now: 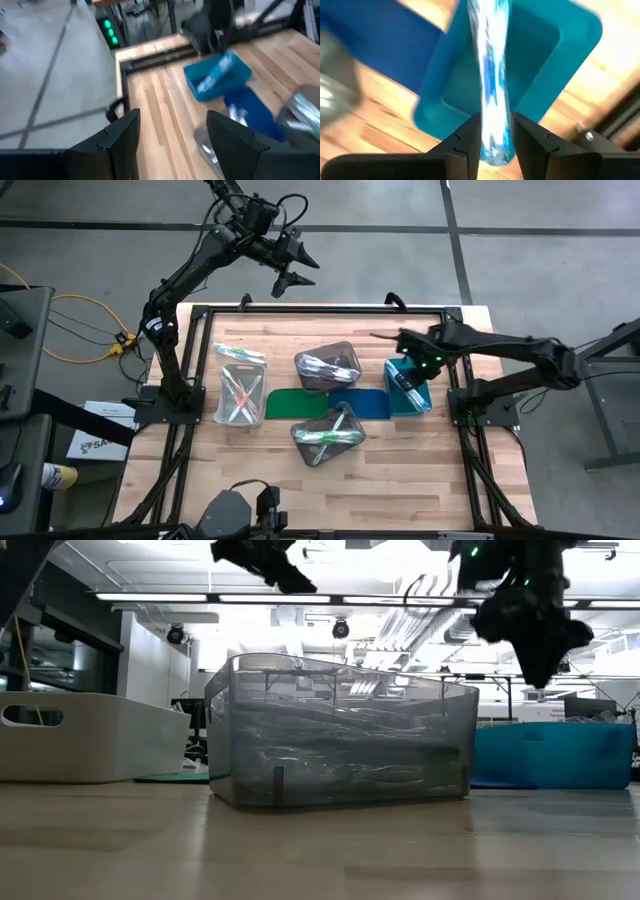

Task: Pick & Place Toothbrushes
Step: Put the green toothbrush into the bottom black bin

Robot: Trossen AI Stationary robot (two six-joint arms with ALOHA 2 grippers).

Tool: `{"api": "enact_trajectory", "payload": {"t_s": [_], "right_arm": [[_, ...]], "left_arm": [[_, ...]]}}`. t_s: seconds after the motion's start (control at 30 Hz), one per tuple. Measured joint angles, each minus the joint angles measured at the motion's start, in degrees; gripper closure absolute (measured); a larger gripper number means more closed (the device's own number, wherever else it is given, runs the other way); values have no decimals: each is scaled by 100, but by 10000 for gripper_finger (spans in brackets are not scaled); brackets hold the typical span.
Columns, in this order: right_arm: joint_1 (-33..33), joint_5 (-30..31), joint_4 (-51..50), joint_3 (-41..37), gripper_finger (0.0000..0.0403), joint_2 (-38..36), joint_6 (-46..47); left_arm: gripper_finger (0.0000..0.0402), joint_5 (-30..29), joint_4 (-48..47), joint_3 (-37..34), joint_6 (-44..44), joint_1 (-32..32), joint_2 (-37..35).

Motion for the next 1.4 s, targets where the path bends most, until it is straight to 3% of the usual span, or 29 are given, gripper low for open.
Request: {"api": "enact_trajectory", "payload": {"t_s": [0.13, 0.43, 0.57, 0.7, 0.87, 1.17, 1.4], "right_arm": [[84, 284, 348, 2, 306, -662, 68], [636, 886, 2179, 2, 306, -1312, -565], [970, 1201, 2821, 4, 306, -1270, -1034], [1265, 1411, 2975, 4, 306, -1234, -1153], [1500, 1423, 2972, 4, 306, -1232, -1177], [1709, 1422, 2979, 4, 306, -1232, -1168], [1688, 1423, 3004, 4, 306, -1232, -1120]], "left_arm": [[181, -322, -965, 0, 368, -2, -178], [181, -2074, -3821, -130, 845, -17, -686], [181, -2471, -3748, -824, 351, -2, -1185], [181, -3259, -3578, -1778, -52, -4, -1648], [181, -3409, -2776, -3211, -844, -2, -2098], [181, -4357, -1779, -4968, -1093, 63, -2046], [181, -4230, -1302, -5626, -1497, 799, -1807]]}}
